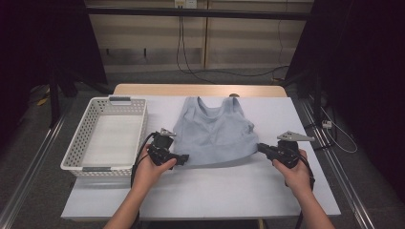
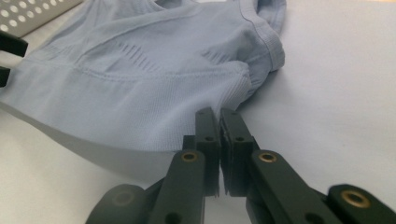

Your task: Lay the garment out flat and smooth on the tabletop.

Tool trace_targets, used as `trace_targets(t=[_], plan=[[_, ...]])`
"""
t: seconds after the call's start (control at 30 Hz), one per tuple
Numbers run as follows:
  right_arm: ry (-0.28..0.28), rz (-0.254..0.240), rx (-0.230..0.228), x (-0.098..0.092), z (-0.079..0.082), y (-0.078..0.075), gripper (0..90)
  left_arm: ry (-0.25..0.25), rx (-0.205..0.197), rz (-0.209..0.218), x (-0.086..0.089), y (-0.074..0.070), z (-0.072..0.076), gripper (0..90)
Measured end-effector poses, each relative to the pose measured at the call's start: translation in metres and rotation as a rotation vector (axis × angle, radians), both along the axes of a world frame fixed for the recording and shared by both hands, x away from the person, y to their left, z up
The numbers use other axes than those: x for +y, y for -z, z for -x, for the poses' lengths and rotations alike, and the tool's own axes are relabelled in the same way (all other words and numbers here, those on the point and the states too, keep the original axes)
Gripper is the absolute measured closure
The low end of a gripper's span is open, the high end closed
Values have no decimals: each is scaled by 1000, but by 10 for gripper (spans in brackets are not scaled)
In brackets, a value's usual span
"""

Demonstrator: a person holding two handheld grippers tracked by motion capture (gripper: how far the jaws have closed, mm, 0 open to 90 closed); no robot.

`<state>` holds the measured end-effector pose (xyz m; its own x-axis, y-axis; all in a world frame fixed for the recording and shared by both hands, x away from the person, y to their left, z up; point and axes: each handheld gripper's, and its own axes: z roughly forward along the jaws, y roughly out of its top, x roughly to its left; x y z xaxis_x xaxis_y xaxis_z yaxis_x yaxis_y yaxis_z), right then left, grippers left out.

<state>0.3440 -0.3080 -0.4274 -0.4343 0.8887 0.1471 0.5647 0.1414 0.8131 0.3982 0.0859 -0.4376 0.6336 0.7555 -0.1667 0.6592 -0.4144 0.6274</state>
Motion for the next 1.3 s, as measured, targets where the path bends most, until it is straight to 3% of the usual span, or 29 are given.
trace_targets(t=[0.13,0.17,0.23,0.3,0.33,0.5,0.6,0.73,0.83,1.07,1.13,1.2,1.3], plan=[[1,12,2,0,-2,2,874,-13,9,-7,1,3,0,316],[1,17,2,-1,-2,2,873,-7,16,-4,2,4,-1,439],[1,18,4,0,-2,3,873,-2,30,-3,2,4,-1,480],[3,20,6,0,-3,4,873,0,20,-22,1,3,-1,612],[1,21,8,0,-3,4,873,4,24,-24,2,2,-1,612],[5,18,9,-2,-2,3,873,3,39,9,4,-4,-4,844],[8,8,9,-5,-1,1,874,1,31,26,6,-10,-6,857],[20,-22,12,-15,3,-6,877,-18,13,98,8,-21,-8,863],[34,-30,7,-19,4,-9,876,-19,10,111,6,-24,-9,863],[43,28,25,-21,0,3,869,-28,-1,98,-2,-21,-18,861],[39,40,30,-20,-1,5,869,-24,14,87,-3,-20,-19,856],[42,63,64,-19,-6,11,843,-17,42,75,-4,-15,-19,826],[42,87,86,-20,-7,17,839,-11,51,69,-4,-12,-20,757]])
